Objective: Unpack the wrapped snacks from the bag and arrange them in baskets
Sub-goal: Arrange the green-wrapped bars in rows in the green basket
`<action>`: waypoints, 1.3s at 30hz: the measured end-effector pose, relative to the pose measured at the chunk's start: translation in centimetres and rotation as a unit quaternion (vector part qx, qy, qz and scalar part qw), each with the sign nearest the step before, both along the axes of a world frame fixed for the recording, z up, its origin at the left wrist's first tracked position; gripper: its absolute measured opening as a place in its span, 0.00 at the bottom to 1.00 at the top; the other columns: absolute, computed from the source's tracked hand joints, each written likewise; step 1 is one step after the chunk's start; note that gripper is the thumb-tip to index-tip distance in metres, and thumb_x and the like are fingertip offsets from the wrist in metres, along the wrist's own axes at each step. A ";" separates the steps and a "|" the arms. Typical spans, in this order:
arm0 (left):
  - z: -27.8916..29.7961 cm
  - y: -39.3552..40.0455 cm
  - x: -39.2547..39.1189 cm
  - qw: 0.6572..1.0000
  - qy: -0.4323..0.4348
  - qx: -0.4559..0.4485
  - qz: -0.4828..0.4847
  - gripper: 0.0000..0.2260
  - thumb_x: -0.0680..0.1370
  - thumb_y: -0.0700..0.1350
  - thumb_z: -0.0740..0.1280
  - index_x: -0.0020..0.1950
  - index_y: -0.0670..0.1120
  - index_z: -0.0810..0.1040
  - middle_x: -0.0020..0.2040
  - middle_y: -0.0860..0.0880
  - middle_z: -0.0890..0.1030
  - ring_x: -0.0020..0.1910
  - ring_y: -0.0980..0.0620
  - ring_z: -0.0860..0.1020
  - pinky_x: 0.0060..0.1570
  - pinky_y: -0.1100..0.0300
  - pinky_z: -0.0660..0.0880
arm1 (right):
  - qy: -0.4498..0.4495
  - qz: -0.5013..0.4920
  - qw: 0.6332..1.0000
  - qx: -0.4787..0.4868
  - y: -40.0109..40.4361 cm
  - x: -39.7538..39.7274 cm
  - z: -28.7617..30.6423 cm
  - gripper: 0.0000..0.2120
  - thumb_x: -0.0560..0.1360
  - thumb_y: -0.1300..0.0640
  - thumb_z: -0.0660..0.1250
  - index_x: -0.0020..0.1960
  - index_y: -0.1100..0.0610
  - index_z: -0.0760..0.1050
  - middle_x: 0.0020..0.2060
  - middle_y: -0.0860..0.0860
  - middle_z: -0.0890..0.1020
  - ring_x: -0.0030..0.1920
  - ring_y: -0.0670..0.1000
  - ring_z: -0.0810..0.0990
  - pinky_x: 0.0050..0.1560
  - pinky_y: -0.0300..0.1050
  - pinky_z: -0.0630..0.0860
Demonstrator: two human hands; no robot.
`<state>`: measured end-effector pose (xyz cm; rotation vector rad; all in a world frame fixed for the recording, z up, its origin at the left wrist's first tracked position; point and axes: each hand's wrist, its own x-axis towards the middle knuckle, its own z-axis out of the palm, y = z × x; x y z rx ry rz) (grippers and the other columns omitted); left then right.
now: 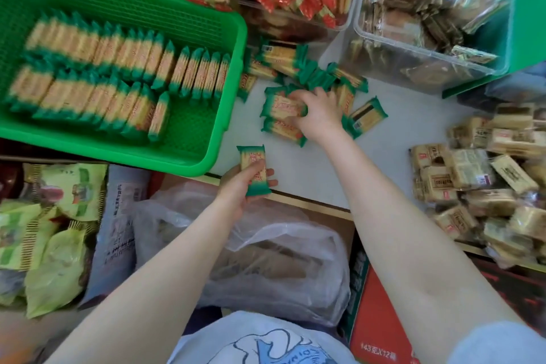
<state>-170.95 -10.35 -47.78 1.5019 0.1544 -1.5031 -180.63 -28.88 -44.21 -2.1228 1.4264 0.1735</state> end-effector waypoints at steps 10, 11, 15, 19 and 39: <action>-0.3 -0.1 0.0 1.000 0.005 -0.008 0.019 0.08 0.78 0.45 0.72 0.55 0.46 0.79 0.46 0.44 0.87 0.40 0.45 0.86 0.44 0.52 0.82 | 0.087 0.009 0.996 0.034 0.2 0.8 1.1 0.51 0.68 0.47 0.79 0.80 0.59 0.53 0.78 0.60 0.57 0.77 0.62 0.58 0.75 0.58 0.62; -0.3 -0.2 0.0 1.000 0.003 -0.008 0.020 0.09 0.78 0.45 0.72 0.56 0.46 0.79 0.46 0.44 0.87 0.40 0.44 0.86 0.43 0.53 0.82 | 0.091 0.006 0.995 0.040 0.3 1.3 1.0 0.55 0.67 0.46 0.80 0.81 0.58 0.50 0.78 0.60 0.56 0.77 0.62 0.57 0.76 0.59 0.62; -0.2 -0.1 0.1 1.000 -0.001 0.000 0.021 0.10 0.77 0.46 0.73 0.56 0.45 0.79 0.47 0.43 0.87 0.40 0.44 0.86 0.37 0.56 0.81 | 0.155 -0.002 0.986 0.053 1.3 2.0 0.4 0.56 0.68 0.41 0.78 0.81 0.60 0.48 0.79 0.59 0.54 0.78 0.61 0.56 0.76 0.59 0.61; -0.1 -0.2 0.1 1.000 0.000 0.009 0.019 0.10 0.77 0.47 0.73 0.56 0.45 0.79 0.47 0.43 0.87 0.41 0.44 0.86 0.38 0.56 0.80 | 0.122 -0.036 0.990 0.065 2.8 0.6 0.1 0.46 0.69 0.42 0.77 0.77 0.60 0.60 0.76 0.58 0.63 0.73 0.60 0.67 0.68 0.53 0.71; 1.7 -0.3 1.2 0.988 0.101 -0.025 0.116 0.15 0.81 0.44 0.67 0.67 0.42 0.76 0.62 0.42 0.82 0.59 0.46 0.81 0.59 0.55 0.77 | -0.066 -0.064 0.954 0.284 6.5 -0.2 -0.2 0.19 0.75 0.50 0.73 0.62 0.57 0.77 0.57 0.51 0.82 0.51 0.50 0.81 0.47 0.40 0.76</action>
